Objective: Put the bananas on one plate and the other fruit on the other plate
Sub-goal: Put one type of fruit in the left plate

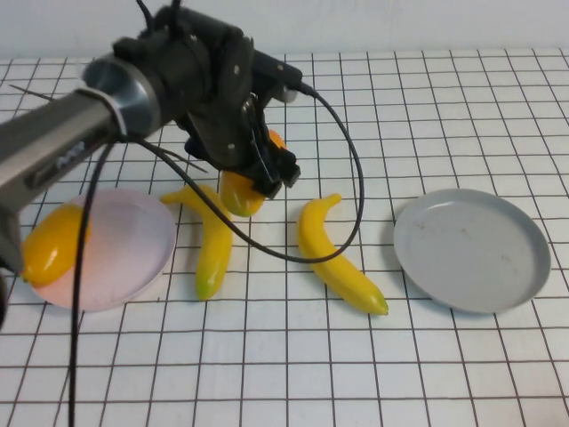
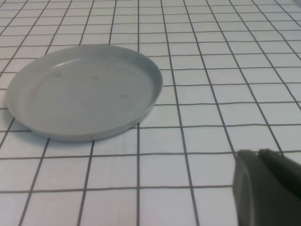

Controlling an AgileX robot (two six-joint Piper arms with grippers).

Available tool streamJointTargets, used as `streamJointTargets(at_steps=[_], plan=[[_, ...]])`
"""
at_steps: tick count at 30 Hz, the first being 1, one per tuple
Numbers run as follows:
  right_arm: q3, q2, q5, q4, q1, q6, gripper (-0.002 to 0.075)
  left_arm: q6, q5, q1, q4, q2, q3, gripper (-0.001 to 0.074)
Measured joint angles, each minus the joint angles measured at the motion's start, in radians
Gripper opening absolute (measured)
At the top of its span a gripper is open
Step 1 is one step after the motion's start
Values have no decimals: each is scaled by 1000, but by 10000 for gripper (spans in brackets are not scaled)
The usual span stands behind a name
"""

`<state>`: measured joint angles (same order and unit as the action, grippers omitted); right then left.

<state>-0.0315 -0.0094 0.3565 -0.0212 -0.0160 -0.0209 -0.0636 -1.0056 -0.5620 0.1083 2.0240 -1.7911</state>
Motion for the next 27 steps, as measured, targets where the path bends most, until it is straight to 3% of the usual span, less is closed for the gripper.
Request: streamJointTargets(at_steps=[6,16,27], plan=[[0,0,0,0,0,0,-17,34,-84,58,-2,-156,61,557],[0,0,0,0,0,0,-16,122,20,278,40,-225,389,557],[0,0,0,0,0,0,-17,122,166,301,42,-224,484,557]])
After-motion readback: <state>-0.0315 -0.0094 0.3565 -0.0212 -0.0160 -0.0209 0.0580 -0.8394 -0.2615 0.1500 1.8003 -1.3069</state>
